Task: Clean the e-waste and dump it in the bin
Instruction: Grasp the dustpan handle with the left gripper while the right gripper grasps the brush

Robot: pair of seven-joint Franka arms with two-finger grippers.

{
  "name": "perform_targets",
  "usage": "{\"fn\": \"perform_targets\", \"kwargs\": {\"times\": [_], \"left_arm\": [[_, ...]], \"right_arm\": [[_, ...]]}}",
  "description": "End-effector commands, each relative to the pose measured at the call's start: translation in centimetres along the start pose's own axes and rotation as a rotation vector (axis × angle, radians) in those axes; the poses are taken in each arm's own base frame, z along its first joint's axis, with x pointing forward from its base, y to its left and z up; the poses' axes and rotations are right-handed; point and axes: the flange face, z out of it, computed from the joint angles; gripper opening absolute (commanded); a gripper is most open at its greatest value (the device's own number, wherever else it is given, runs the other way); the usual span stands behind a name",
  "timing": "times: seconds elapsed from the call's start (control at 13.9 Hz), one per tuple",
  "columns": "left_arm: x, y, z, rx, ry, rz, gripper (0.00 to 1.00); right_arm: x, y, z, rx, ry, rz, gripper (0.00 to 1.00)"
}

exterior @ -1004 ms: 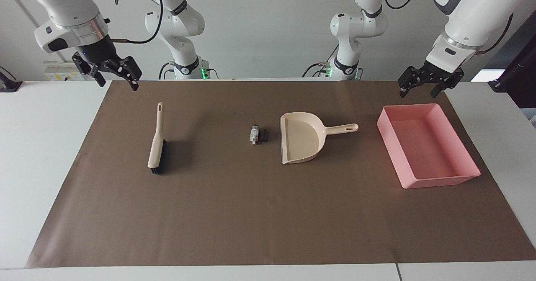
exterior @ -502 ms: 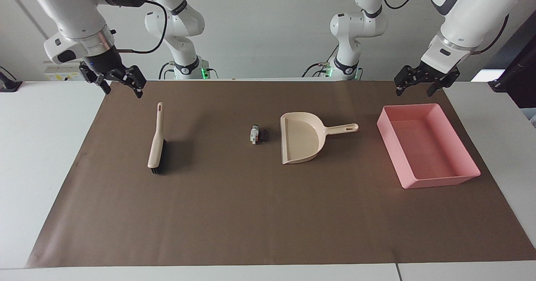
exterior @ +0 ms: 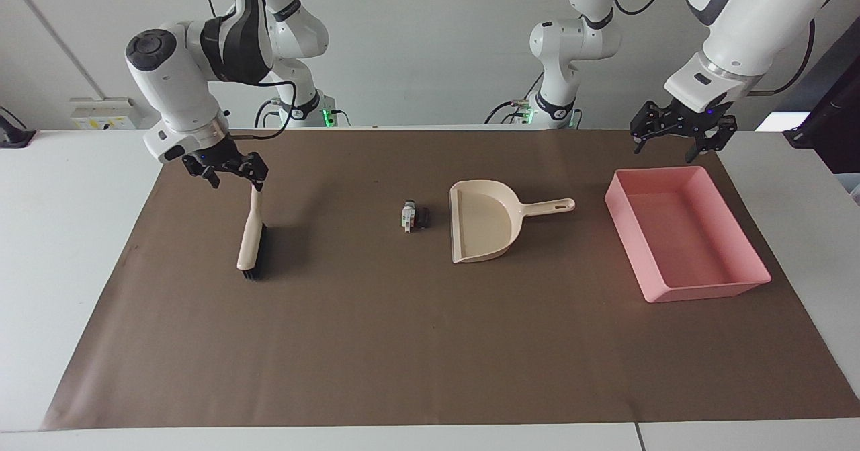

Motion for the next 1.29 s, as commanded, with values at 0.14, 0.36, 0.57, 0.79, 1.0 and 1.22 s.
{"fn": "perform_targets", "kwargs": {"times": [0.14,0.36,0.57,0.79,1.0,1.22], "left_arm": [[-0.8,2.2,2.4,0.034,0.059,0.392,0.99],[0.4,5.1,5.5,0.032,0.043,0.607,0.98],[1.6,8.1,8.5,0.036,0.044,0.793,0.98],[2.4,11.3,12.9,0.055,0.016,0.916,0.97],[1.9,14.1,17.3,0.099,-0.022,1.004,0.97],[1.3,16.5,21.3,0.104,-0.037,1.055,0.96]], "right_arm": [[-3.3,0.9,7.2,0.023,0.007,-0.036,0.99],[-4.4,2.2,9.0,0.023,-0.026,-0.053,0.99],[-4.8,3.2,9.7,0.025,-0.031,-0.041,0.99],[-5.3,3.1,10.0,0.024,-0.04,-0.045,0.98],[-5.6,3.0,10.3,0.024,-0.046,-0.063,0.93],[-5.5,3.0,10.2,0.025,-0.046,-0.078,0.63]]}}
